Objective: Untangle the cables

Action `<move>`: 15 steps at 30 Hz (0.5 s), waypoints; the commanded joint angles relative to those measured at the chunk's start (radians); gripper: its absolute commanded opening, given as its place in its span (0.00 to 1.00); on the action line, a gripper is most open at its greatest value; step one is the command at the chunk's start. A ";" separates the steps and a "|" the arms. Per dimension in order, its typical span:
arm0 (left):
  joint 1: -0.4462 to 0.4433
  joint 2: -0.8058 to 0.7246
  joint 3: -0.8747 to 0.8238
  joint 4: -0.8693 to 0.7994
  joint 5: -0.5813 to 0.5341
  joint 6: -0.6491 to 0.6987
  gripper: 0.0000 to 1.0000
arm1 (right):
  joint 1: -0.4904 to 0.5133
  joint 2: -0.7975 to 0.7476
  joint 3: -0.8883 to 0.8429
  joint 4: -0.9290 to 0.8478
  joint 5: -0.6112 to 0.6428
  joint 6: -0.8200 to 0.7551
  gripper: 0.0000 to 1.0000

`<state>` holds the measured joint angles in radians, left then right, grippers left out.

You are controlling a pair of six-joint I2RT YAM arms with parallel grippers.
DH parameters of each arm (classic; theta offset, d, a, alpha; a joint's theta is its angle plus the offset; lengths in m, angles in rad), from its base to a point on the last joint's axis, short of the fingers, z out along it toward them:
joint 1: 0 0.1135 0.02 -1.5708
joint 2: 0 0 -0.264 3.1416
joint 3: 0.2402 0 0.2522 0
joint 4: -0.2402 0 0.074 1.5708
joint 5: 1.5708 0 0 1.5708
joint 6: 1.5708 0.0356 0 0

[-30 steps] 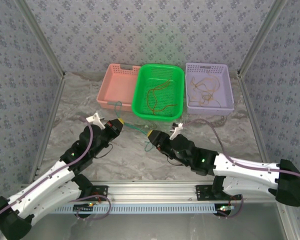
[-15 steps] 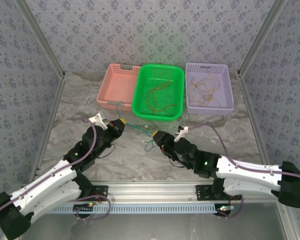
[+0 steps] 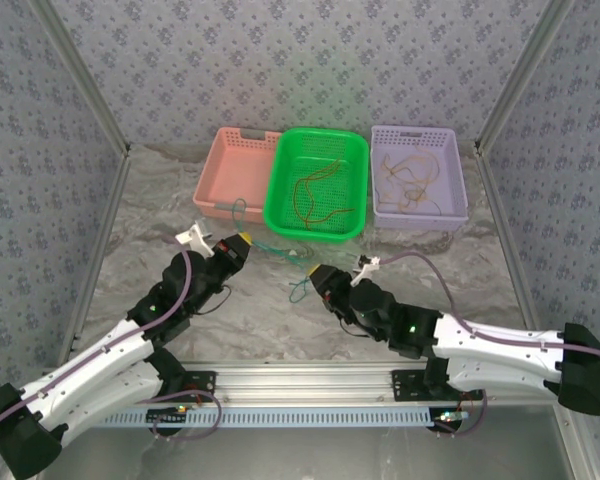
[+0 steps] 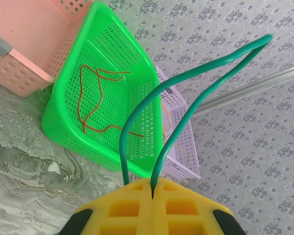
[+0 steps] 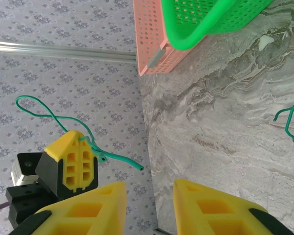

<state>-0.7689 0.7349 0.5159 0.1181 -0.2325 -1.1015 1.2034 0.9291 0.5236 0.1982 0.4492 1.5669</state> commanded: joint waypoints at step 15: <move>-0.025 0.006 -0.011 0.052 -0.005 0.000 0.00 | -0.086 0.116 0.135 0.027 0.004 -0.035 0.34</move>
<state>-0.7830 0.7422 0.5037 0.1291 -0.2321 -1.1015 1.1320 1.0256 0.6239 0.1982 0.4553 1.5444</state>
